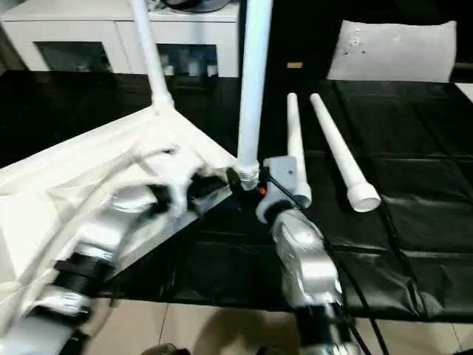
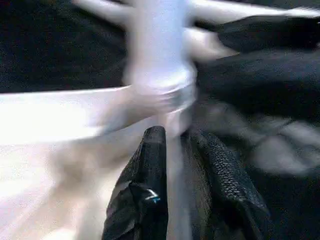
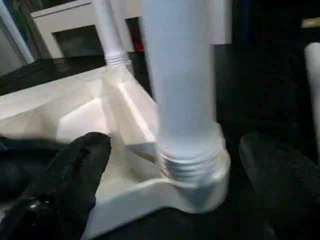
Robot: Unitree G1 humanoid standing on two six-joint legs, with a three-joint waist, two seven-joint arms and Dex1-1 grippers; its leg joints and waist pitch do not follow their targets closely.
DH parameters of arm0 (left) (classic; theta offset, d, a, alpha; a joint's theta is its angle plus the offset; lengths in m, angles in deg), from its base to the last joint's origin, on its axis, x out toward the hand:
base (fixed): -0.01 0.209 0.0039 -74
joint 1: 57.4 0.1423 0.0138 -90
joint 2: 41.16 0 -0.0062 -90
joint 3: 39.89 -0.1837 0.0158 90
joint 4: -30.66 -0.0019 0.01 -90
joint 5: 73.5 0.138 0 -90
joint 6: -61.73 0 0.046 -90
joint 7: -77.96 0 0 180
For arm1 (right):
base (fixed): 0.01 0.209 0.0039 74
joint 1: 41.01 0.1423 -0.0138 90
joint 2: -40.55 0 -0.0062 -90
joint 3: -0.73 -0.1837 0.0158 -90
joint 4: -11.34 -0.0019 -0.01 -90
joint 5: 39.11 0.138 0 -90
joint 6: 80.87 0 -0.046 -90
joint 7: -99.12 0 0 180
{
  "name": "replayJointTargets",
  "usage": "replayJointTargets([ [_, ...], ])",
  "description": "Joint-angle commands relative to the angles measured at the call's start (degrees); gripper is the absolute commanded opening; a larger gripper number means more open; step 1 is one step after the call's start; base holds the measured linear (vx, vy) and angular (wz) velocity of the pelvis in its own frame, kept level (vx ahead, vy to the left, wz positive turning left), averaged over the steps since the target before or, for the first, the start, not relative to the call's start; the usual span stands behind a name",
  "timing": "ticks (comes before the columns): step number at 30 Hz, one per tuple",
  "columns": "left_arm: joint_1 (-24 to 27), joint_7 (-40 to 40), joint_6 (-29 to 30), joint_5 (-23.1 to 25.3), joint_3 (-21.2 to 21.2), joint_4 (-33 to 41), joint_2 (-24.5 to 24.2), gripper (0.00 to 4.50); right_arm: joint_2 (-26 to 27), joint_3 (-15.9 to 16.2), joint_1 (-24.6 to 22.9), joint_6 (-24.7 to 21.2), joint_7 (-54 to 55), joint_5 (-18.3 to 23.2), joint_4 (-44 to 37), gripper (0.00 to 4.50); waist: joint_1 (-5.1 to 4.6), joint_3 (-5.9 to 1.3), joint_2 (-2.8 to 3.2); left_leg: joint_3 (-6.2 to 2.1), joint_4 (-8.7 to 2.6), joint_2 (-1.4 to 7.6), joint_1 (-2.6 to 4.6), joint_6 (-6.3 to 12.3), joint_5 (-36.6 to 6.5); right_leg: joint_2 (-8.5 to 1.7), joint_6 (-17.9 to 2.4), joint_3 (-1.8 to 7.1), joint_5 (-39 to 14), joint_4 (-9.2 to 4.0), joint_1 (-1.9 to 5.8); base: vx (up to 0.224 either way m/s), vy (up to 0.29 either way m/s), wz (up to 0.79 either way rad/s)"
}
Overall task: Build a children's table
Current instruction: Rotate leg to tighten, then rotate table base
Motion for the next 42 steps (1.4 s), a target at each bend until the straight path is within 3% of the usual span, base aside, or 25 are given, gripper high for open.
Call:
replayJointTargets([
  [1,1.48,-0.55,2.69,1.10,1.53,2.67,-3.01,0.82,-0.54,0.31,-0.31,-1.86,-0.10,0.19,-1.93,4.50,0.16,-3.84,-0.39,-1.89,-4.27,4.24,0.66,3.15,-8.26,-5.56,-6.40,4.63,-12.57,-4.06,3.69,0.000,0.000,0.00],
  [5,4.65,-1.04,7.16,2.53,5.15,7.56,-10.44,0.82,-2.07,1.96,-1.17,-3.70,-1.14,-0.91,-2.63,4.50,-0.11,-3.79,-0.27,-1.87,-4.32,4.24,0.75,2.65,-8.32,-5.41,-6.75,4.72,-11.81,-3.82,3.65,0.000,0.000,0.00],
  [9,7.69,-4.78,13.29,5.38,11.17,12.70,-17.61,0.82,-1.59,2.67,-1.67,-8.86,-2.68,1.60,-4.36,4.50,-0.06,-3.70,-0.09,-1.94,-4.37,4.32,0.88,2.43,-8.66,-5.37,-7.20,4.79,-12.04,-3.74,3.65,0.000,0.000,0.00],
  [11,9.98,-5.84,15.86,6.96,13.54,15.05,-20.97,0.82,-2.50,4.54,-1.41,-8.39,-3.04,-0.37,-3.81,4.50,0.02,-3.53,-0.16,-1.97,-4.48,4.35,0.99,2.00,-8.85,-5.26,-6.94,4.73,-13.25,-3.79,3.43,0.000,0.000,0.00],
  [12,11.60,-6.54,17.46,7.80,14.77,16.57,-22.82,0.57,-3.40,6.03,-1.21,-8.47,-3.35,-1.86,-3.18,4.50,0.05,-3.38,-0.49,-2.02,-4.60,4.46,1.15,1.26,-9.88,-5.23,-6.73,4.71,-14.54,-3.72,3.41,0.000,0.000,0.00],
  [13,14.28,-7.48,19.17,9.51,16.44,17.98,-25.59,0.57,-4.35,8.11,-0.90,-5.49,-5.78,-2.90,-1.63,4.50,-0.25,-3.03,-0.37,-2.02,-4.87,4.30,0.91,0.94,-11.25,-5.23,-6.23,4.74,-16.79,-3.98,3.40,0.000,0.000,0.00],
  [16,17.52,-8.51,21.62,10.87,17.35,18.75,-28.88,0.43,-5.47,9.97,-0.77,-6.97,-7.39,-3.67,-1.66,4.50,0.02,-2.93,-0.15,-2.05,-4.82,4.29,1.78,0.19,-14.36,-5.36,-5.45,5.02,-20.48,-4.67,2.93,0.000,0.000,0.00],
  [20,21.34,-8.98,23.48,13.54,16.72,18.71,-32.43,0.07,-6.14,10.78,-0.58,-9.90,-7.94,-3.32,-2.58,4.50,0.13,-2.78,0.03,-2.31,-5.16,4.39,2.12,-0.52,-17.38,-5.16,-4.94,5.09,-21.87,-4.96,2.75,0.000,0.000,0.00],
  [26,23.25,-7.29,24.76,10.87,15.70,19.43,-31.39,0.03,-6.28,12.12,-0.34,-11.11,-10.17,-2.29,-1.88,4.50,0.44,-2.69,0.13,-2.49,-5.38,4.33,2.27,-1.79,-20.54,-5.49,-5.84,5.34,-20.97,-4.96,2.82,0.000,0.000,0.00],
  [28,22.89,-6.10,23.31,10.27,13.75,17.86,-30.73,0.03,-6.95,14.74,0.62,-12.08,-11.53,-4.38,0.13,4.50,0.33,-2.59,0.25,-2.61,-5.45,4.22,2.27,-1.80,-21.48,-5.39,-5.65,5.24,-21.70,-5.03,2.93,0.000,0.000,0.00],
  [32,21.94,-3.50,22.85,9.04,10.98,16.99,-29.18,0.03,-4.96,15.08,3.89,-10.97,-6.98,-7.39,6.16,4.50,-0.09,-2.55,0.31,-2.75,-5.37,4.14,2.45,-2.55,-22.59,-5.68,-5.98,5.26,-24.03,-5.33,3.01,0.000,0.000,0.00],
  [34,21.92,0.00,23.63,8.56,7.41,17.23,-29.19,0.03,-3.74,15.68,7.31,-9.86,-3.17,-9.94,11.98,4.50,-0.31,-2.60,0.57,-2.81,-5.44,4.16,2.50,-3.06,-22.84,-5.55,-6.30,5.25,-23.15,-5.17,2.99,0.000,0.000,0.00],
  [38,21.70,4.56,27.09,5.41,4.56,20.35,-29.13,0.03,-1.78,14.71,10.32,-10.96,-5.02,-7.75,15.95,4.50,-0.51,-2.88,0.62,-2.61,-5.33,4.21,2.45,-2.89,-20.74,-5.44,-8.02,5.52,-18.14,-4.45,3.22,0.000,0.000,0.00],
  [40,21.05,7.29,27.74,2.75,3.89,21.62,-28.21,0.03,-1.14,14.61,11.91,-7.98,-5.08,-7.61,18.42,4.50,-0.40,-3.04,0.69,-2.49,-5.28,4.24,2.20,-2.69,-17.98,-5.45,-9.35,5.57,-14.53,-3.93,3.47,0.000,0.000,0.00],
  [41,20.42,9.42,27.76,0.49,3.49,22.62,-27.10,0.03,-0.74,14.42,12.99,-5.84,-4.64,-8.01,20.44,4.50,-0.42,-3.11,0.40,-2.33,-5.24,4.31,2.26,-2.77,-17.54,-5.64,-9.74,5.65,-14.08,-3.91,3.40,0.000,0.000,0.00],
  [42,20.15,10.31,27.56,-0.33,3.29,22.94,-26.66,0.03,-0.55,14.27,13.42,-5.03,-4.38,-8.24,21.32,4.50,-0.23,-3.07,0.60,-2.28,-5.17,4.26,2.37,-2.78,-17.39,-5.58,-10.08,5.65,-14.14,-3.94,3.42,0.000,0.000,0.00],
])
